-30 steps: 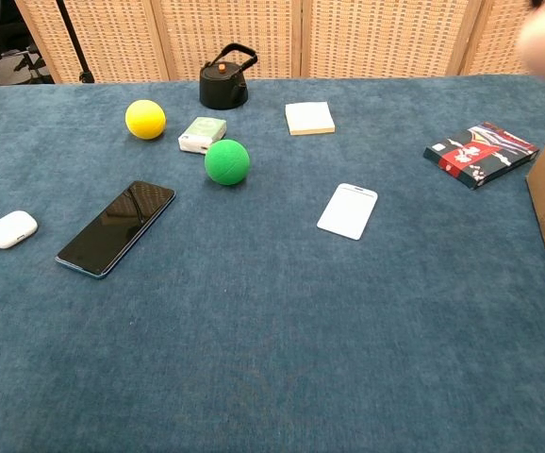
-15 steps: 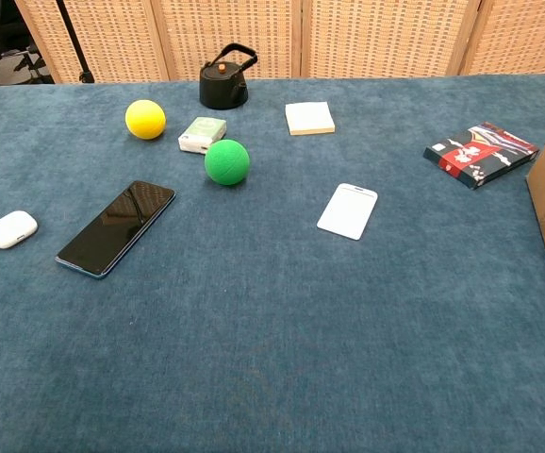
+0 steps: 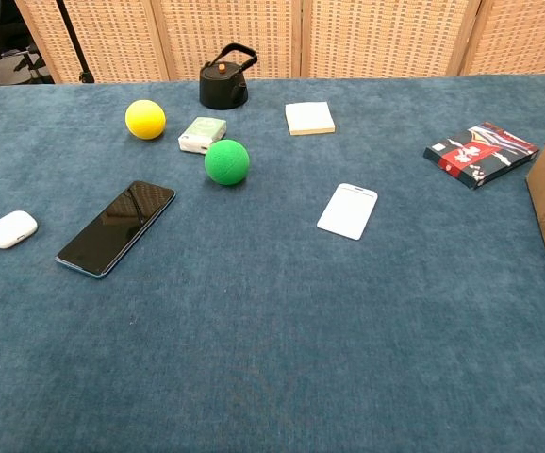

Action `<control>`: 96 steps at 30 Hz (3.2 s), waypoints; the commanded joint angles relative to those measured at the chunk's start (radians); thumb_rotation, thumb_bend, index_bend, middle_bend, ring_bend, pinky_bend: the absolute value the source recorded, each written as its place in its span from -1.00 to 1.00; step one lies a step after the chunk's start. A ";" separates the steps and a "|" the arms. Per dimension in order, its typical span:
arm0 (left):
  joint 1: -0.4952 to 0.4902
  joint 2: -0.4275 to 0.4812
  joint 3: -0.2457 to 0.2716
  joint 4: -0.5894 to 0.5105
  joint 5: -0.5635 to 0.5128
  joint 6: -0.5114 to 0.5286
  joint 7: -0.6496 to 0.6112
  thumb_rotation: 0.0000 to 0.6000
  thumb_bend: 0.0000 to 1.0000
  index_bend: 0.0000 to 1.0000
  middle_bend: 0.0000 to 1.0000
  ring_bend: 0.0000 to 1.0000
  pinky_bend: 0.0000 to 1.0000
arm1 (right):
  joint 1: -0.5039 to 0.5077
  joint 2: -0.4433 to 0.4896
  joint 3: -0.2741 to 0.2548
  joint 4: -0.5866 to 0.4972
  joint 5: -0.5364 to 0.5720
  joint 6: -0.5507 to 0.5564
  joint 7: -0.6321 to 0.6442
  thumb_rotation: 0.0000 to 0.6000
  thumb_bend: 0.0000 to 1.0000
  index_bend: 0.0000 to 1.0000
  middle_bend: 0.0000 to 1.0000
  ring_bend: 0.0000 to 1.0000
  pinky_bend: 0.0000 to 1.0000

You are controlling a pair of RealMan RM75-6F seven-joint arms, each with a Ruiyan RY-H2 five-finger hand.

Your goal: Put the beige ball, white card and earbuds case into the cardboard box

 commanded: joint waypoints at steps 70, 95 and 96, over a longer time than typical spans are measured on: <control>-0.035 -0.017 -0.010 0.018 -0.060 -0.078 0.024 1.00 -1.00 -1.00 -1.00 -1.00 -1.00 | 0.433 -0.725 -0.002 0.238 0.342 -0.140 -0.811 1.00 0.76 -0.52 -0.67 -0.92 -0.76; -0.037 -0.026 -0.006 0.019 -0.059 -0.078 0.042 1.00 -1.00 -1.00 -1.00 -1.00 -1.00 | 0.379 -0.663 -0.057 0.250 0.367 -0.131 -0.823 1.00 1.00 -0.40 -0.57 -0.92 -0.76; -0.038 -0.027 -0.005 0.019 -0.059 -0.079 0.044 1.00 -1.00 -1.00 -1.00 -1.00 -1.00 | 0.376 -0.659 -0.061 0.248 0.365 -0.131 -0.822 1.00 1.00 -0.40 -0.57 -0.92 -0.76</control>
